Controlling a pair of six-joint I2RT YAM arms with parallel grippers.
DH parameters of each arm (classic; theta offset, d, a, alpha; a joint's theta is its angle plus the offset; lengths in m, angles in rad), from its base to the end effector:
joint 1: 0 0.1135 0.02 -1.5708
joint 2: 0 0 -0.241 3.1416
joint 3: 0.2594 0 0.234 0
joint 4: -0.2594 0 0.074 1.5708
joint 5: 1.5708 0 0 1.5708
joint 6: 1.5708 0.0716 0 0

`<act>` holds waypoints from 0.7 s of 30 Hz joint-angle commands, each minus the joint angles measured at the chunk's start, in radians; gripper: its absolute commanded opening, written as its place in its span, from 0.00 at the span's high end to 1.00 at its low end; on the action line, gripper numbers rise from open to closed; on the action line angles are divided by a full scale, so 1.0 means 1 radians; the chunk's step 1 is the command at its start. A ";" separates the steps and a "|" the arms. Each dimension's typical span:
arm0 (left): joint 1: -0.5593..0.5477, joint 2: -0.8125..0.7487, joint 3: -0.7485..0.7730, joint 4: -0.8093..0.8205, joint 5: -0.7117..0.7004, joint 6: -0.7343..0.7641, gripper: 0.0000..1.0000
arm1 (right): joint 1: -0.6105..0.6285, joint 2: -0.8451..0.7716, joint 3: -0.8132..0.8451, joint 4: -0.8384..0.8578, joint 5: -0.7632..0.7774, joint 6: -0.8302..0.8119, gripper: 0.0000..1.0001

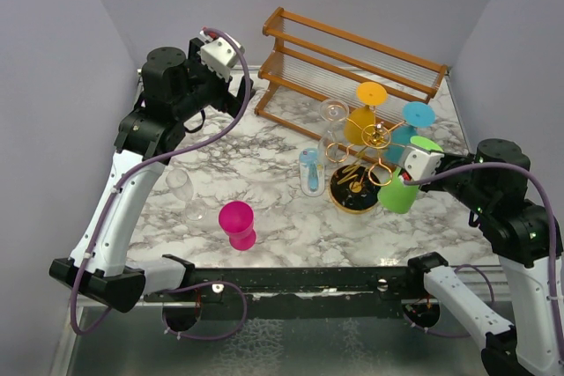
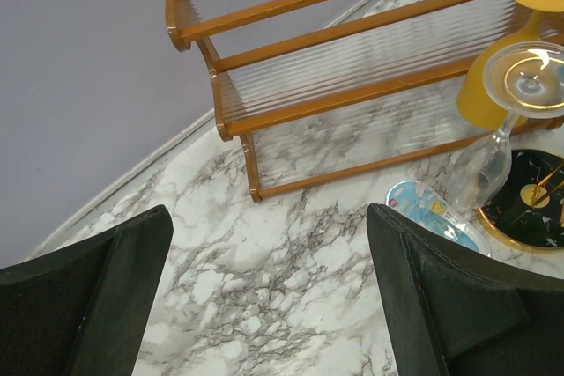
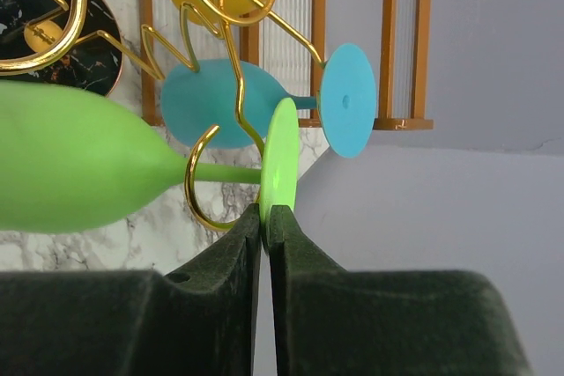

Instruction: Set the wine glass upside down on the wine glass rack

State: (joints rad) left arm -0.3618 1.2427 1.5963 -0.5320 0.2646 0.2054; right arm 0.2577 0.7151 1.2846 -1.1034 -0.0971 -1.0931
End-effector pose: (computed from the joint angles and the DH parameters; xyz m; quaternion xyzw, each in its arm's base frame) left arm 0.2502 -0.1147 0.4509 0.2940 0.7065 -0.1506 0.6259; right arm 0.1154 0.0376 0.3701 -0.5612 0.6621 -0.1623 0.4695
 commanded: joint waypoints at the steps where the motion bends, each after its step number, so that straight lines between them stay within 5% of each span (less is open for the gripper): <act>1: 0.004 -0.016 -0.008 0.022 0.026 0.011 0.06 | -0.010 -0.014 -0.006 -0.002 -0.012 0.015 0.88; 21: 0.004 -0.026 -0.025 0.022 0.030 0.012 0.06 | -0.045 -0.040 -0.008 -0.024 -0.102 0.037 0.77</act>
State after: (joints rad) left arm -0.3618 1.2407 1.5780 -0.5323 0.2657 0.2138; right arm 0.2256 0.6968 1.2758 -1.1072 -0.1432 -1.0763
